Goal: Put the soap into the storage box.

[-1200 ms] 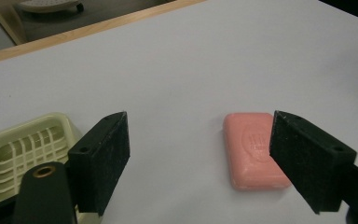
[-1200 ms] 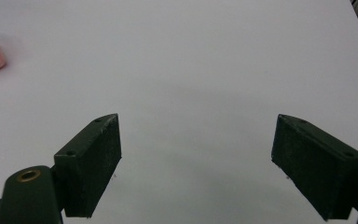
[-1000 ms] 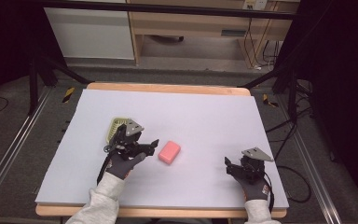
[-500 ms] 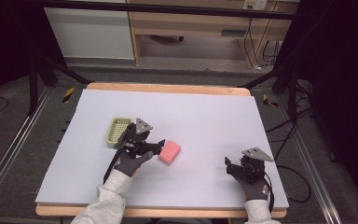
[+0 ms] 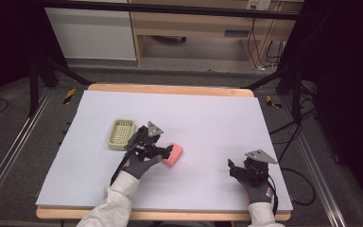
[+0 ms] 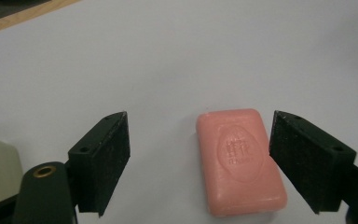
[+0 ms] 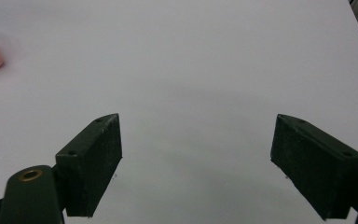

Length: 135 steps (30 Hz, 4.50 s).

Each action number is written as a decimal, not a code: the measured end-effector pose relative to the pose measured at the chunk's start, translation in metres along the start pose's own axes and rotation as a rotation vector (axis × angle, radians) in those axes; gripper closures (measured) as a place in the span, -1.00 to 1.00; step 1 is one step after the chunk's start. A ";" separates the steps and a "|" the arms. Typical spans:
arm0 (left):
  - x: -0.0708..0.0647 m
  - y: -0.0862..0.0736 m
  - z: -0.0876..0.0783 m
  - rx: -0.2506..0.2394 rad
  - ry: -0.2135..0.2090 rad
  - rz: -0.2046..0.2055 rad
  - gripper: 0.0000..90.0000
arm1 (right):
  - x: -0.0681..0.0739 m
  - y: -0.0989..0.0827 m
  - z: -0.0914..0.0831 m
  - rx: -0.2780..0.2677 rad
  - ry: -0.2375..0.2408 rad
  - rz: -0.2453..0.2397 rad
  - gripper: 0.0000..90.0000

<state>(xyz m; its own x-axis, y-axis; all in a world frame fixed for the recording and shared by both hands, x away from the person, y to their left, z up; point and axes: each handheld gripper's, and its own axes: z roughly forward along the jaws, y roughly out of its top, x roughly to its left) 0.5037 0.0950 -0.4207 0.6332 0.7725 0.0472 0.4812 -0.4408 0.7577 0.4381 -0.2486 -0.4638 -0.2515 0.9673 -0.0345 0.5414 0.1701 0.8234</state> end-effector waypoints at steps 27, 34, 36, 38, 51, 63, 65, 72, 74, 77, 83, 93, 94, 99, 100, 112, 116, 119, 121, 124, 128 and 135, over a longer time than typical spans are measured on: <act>-0.017 -0.002 0.030 0.133 -0.046 0.039 -0.60 | 0.002 0.000 0.001 0.008 0.011 -0.007 -0.63; -0.020 -0.004 0.040 0.168 -0.046 0.049 -0.58 | 0.004 0.000 0.003 0.014 0.011 -0.015 -0.63; -0.021 -0.005 0.041 0.167 -0.042 0.049 -0.56 | 0.004 0.000 0.002 0.014 0.011 -0.015 -0.63; -0.022 -0.005 0.043 0.181 -0.044 0.056 -0.55 | 0.004 0.000 0.003 0.014 0.010 -0.016 -0.63; -0.024 -0.007 0.052 0.217 -0.050 0.039 -0.44 | 0.004 0.000 0.003 0.018 0.012 -0.011 -0.63; -0.023 -0.010 0.057 0.242 -0.066 0.019 -0.31 | 0.004 0.000 0.003 0.020 0.012 -0.010 -0.63; -0.023 -0.010 0.057 0.244 -0.064 0.017 -0.30 | 0.004 0.000 0.003 0.021 0.010 -0.014 -0.64; -0.023 -0.010 0.056 0.245 -0.062 0.005 -0.21 | 0.004 0.000 0.004 0.023 0.009 -0.014 -0.64; -0.023 -0.009 0.056 0.248 -0.061 0.005 -0.19 | 0.004 0.000 0.004 0.023 0.010 -0.013 -0.64; -0.023 -0.009 0.056 0.252 -0.059 0.006 -0.18 | 0.004 0.000 0.004 0.026 0.011 -0.012 -0.64; -0.023 -0.008 0.056 0.261 -0.056 0.018 -0.17 | 0.004 0.000 0.004 0.024 0.010 -0.012 -0.64; -0.021 -0.007 0.053 0.253 -0.050 0.021 -0.17 | 0.004 0.000 0.004 0.025 0.010 -0.012 -0.64; -0.021 -0.007 0.052 0.252 -0.051 0.023 -0.17 | 0.004 0.000 0.004 0.025 0.011 -0.011 -0.64; -0.021 -0.005 0.042 0.241 -0.053 0.030 -0.17 | 0.004 0.000 0.004 0.023 0.010 -0.012 -0.64; -0.021 -0.005 0.040 0.237 -0.054 0.029 -0.17 | 0.003 -0.001 0.004 0.023 0.011 -0.011 -0.64; -0.013 -0.001 0.018 0.198 -0.062 0.022 -0.17 | 0.003 -0.001 0.004 0.024 0.009 -0.013 -0.64; -0.011 0.000 0.011 0.187 -0.063 0.023 -0.17 | 0.003 -0.001 0.004 0.024 0.008 -0.013 -0.64; -0.010 0.000 0.006 0.178 -0.062 0.022 -0.17 | 0.003 -0.001 0.004 0.023 0.009 -0.012 -0.64; -0.009 0.000 0.002 0.174 -0.060 0.018 -0.17 | 0.003 -0.001 0.003 0.023 0.009 -0.013 -0.64; -0.006 0.000 -0.003 0.166 -0.056 0.014 -0.17 | 0.003 -0.001 0.003 0.021 0.008 -0.013 -0.64; 0.001 -0.002 -0.011 0.157 -0.043 0.007 -0.17 | 0.003 -0.001 0.003 0.021 0.007 -0.014 -0.64; 0.016 -0.010 -0.025 0.133 -0.022 -0.024 -0.17 | 0.003 -0.001 0.003 0.021 0.004 -0.015 -0.64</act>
<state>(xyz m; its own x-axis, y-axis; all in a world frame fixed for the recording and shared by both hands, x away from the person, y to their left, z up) 0.4938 0.1228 -0.4110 0.6331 0.7739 0.0150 0.5716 -0.4805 0.6652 0.4397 -0.2454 -0.4662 -0.2632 0.9637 -0.0442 0.5538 0.1884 0.8110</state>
